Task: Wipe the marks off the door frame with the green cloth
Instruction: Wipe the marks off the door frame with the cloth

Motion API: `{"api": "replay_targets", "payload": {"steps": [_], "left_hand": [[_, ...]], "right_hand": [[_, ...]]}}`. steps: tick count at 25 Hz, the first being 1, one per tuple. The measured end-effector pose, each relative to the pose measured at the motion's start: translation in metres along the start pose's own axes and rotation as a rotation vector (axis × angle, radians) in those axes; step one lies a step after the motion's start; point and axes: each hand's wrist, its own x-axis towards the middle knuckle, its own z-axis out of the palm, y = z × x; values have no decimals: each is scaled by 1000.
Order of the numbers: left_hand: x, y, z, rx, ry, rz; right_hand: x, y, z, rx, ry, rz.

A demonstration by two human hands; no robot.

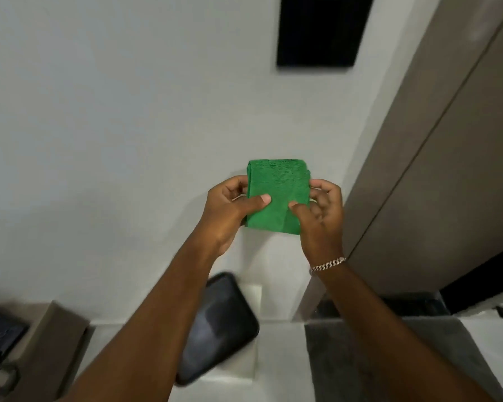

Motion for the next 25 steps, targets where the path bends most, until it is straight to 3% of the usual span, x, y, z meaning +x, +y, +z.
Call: {"api": "replay_targets", "payload": {"steps": [7, 10, 13, 16, 18, 22, 24, 25], "left_hand": [[24, 125, 146, 261, 15, 567], [37, 152, 188, 286, 46, 663], [44, 158, 207, 313, 128, 720], [48, 160, 204, 292, 95, 703], [49, 174, 196, 240, 59, 720], [42, 225, 177, 312, 298, 1284], [56, 251, 166, 608, 372, 1532], [67, 265, 162, 813, 395, 1564]], "right_hand": [[71, -144, -52, 64, 321, -519], [100, -182, -68, -38, 436, -625], [120, -189, -67, -291, 508, -749], [131, -177, -61, -566, 467, -1014], [137, -165, -55, -682, 415, -1052], [145, -155, -51, -841, 484, -1010], [158, -180, -43, -814, 573, -987], [167, -195, -39, -796, 611, -979]]}}
